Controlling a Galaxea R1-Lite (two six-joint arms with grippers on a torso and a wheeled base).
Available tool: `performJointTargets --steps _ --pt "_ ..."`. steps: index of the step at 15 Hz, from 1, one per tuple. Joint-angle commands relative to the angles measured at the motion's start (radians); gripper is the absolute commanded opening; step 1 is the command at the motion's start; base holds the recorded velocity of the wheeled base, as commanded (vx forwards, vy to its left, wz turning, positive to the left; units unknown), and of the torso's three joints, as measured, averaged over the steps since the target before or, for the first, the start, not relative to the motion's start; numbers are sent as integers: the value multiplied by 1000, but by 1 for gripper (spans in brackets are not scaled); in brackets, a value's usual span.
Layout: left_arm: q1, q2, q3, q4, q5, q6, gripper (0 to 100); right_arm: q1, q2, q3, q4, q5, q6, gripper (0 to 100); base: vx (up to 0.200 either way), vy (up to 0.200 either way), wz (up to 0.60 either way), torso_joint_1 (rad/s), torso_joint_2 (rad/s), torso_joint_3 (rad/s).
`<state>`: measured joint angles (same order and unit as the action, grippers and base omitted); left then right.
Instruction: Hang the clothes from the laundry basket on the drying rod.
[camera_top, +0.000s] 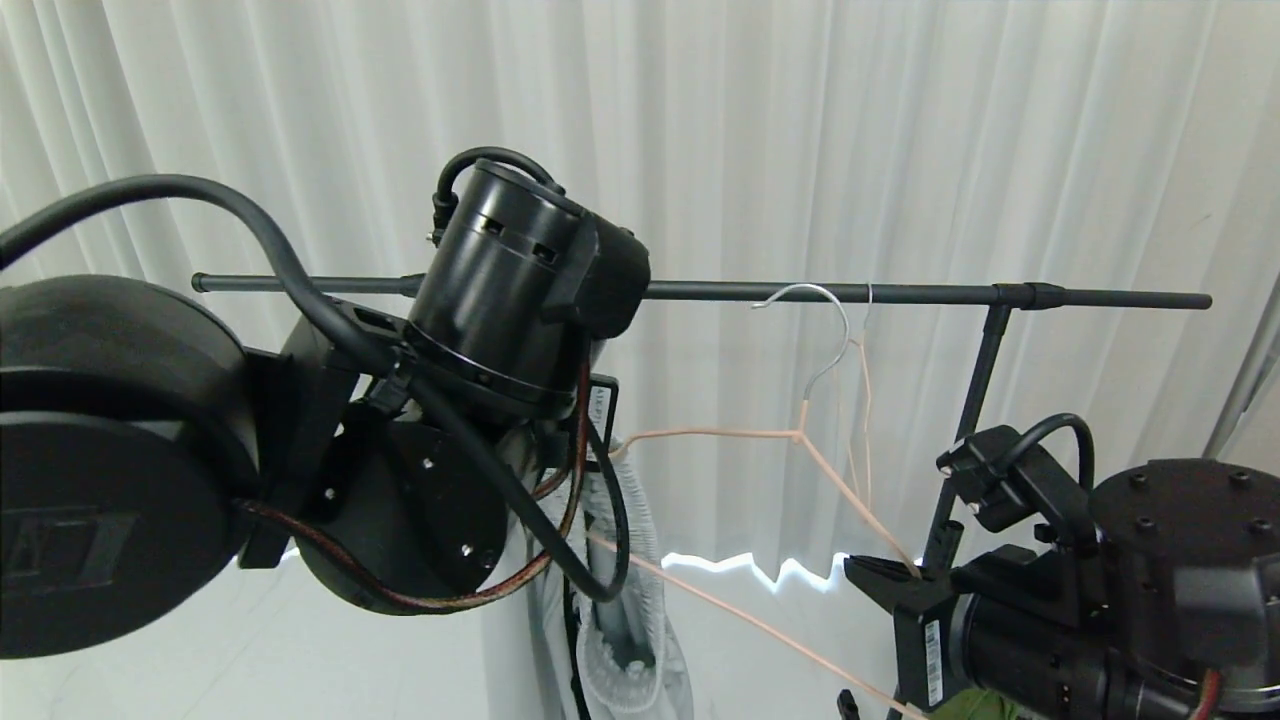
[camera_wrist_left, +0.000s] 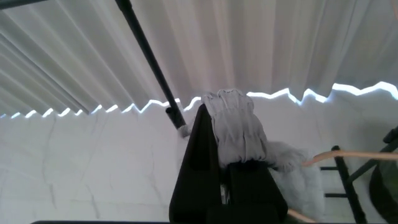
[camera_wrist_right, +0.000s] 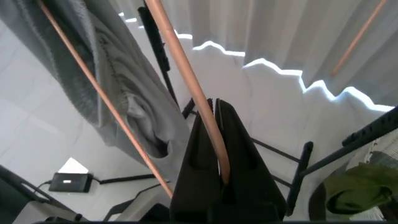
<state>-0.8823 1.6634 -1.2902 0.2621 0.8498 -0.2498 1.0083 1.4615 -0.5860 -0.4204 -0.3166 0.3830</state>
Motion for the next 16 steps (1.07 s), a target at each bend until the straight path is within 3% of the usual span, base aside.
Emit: performJointTargets --steps 1,5,9,16 --pt "-18 29 -9 0 0 -28 0 44 10 -5 -3 2 4 0 0 0 0 0 0 0" --pt "-40 29 -9 2 0 -36 0 128 42 -20 -4 4 74 0 0 0 0 0 0 0" --pt "-40 26 -12 0 -1 -39 0 188 132 -138 2 4 200 0 0 0 0 0 0 0" --pt "-1 19 -34 2 0 -63 0 227 140 -137 126 -1 260 0 0 0 0 0 0 0"
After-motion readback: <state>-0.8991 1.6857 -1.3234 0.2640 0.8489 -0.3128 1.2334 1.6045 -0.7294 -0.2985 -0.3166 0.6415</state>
